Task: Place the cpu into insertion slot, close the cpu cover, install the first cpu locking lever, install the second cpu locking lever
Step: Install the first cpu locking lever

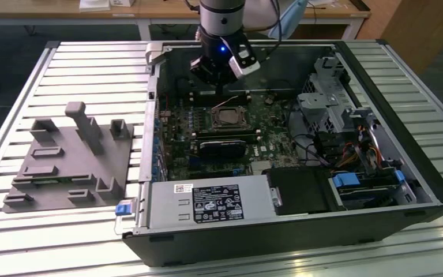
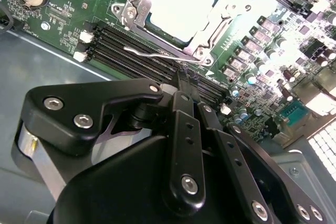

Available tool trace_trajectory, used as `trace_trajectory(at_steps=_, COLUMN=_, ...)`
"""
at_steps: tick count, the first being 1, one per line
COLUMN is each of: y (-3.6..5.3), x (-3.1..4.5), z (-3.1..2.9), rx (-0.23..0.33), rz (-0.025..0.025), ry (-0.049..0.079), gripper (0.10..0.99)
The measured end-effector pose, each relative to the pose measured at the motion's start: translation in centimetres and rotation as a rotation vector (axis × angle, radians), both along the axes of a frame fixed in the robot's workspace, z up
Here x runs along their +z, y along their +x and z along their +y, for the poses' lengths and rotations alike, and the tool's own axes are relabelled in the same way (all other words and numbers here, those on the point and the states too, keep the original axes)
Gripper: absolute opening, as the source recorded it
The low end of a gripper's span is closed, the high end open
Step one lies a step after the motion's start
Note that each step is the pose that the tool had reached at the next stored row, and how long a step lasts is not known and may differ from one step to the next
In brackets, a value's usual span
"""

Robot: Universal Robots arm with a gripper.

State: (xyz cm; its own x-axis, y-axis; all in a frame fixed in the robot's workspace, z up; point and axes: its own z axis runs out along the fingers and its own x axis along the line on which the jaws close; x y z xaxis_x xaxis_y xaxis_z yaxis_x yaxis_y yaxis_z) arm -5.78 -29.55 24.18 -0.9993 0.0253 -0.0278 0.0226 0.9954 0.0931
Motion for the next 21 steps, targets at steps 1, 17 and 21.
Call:
trace_trajectory(at_steps=1, y=0.03, x=-0.06, z=0.0, rx=0.003, rz=0.0001, ry=0.0, gripper=0.106)
trace_trajectory(at_steps=17, y=0.59, x=-0.53, z=0.01, rx=0.017, rz=0.0, ry=0.0, gripper=0.106)
trace_trajectory(at_steps=21, y=0.75, x=-0.72, z=0.06, rx=0.028, rz=0.0001, ry=0.0, gripper=0.106)
